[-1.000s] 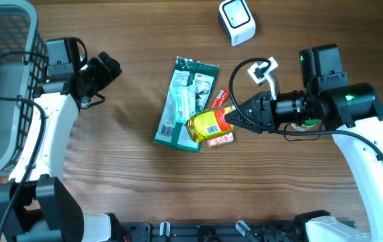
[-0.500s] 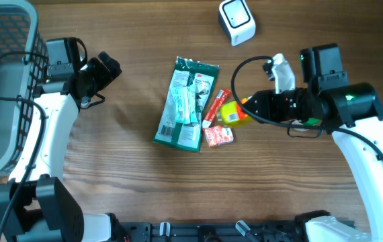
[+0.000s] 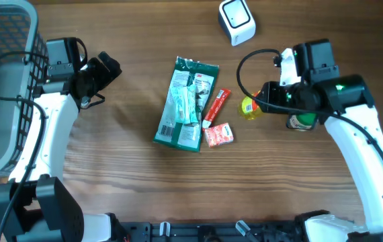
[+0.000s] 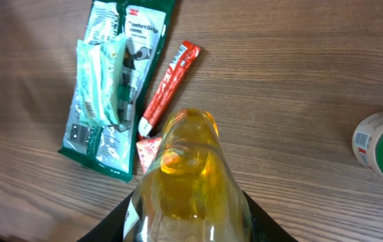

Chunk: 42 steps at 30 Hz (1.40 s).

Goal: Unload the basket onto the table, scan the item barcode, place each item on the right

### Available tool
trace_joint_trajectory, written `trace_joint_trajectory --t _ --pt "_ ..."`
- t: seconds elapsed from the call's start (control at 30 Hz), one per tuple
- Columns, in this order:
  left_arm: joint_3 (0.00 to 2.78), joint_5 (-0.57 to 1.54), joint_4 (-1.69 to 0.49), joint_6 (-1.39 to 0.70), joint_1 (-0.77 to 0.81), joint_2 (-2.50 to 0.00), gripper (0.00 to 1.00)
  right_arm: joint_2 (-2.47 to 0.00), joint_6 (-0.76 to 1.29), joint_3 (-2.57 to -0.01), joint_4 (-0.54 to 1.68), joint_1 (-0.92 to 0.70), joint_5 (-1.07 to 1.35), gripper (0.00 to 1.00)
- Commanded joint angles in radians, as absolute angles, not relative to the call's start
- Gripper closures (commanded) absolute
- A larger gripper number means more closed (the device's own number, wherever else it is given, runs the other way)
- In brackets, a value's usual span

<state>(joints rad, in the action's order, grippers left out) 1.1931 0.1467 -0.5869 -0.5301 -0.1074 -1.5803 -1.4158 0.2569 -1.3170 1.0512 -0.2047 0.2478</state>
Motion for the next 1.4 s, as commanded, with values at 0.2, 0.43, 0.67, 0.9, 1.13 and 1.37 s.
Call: trace_joint_trajectory --t 0.2,0.43,0.67,0.9,1.13,1.37 --pt "1.198 0.137 -0.587 -0.539 -0.109 -1.584 0.00 -1.458 0.285 -1.523 1.145 -0.204 0.160 0.86" --pt "1.198 0.137 -0.587 -0.539 -0.109 -1.584 0.00 -1.538 0.177 -1.917 1.208 -0.205 0.088 0.87" --pt "1.198 0.137 -0.587 -0.539 -0.109 -1.584 0.00 -1.667 -0.074 -1.917 1.070 -0.205 0.019 0.87" --pt "1.198 0.137 -0.587 -0.539 -0.109 -1.584 0.00 -1.897 -0.220 -1.917 0.836 -0.242 -0.235 0.91" --pt "1.198 0.137 -0.587 -0.539 -0.109 -1.584 0.00 -2.094 -0.480 -1.917 0.400 -0.397 -0.682 0.90" --pt "1.198 0.137 -0.587 -0.539 -0.109 -1.584 0.00 -2.359 -0.917 -1.917 -0.149 -0.460 -0.934 0.90"
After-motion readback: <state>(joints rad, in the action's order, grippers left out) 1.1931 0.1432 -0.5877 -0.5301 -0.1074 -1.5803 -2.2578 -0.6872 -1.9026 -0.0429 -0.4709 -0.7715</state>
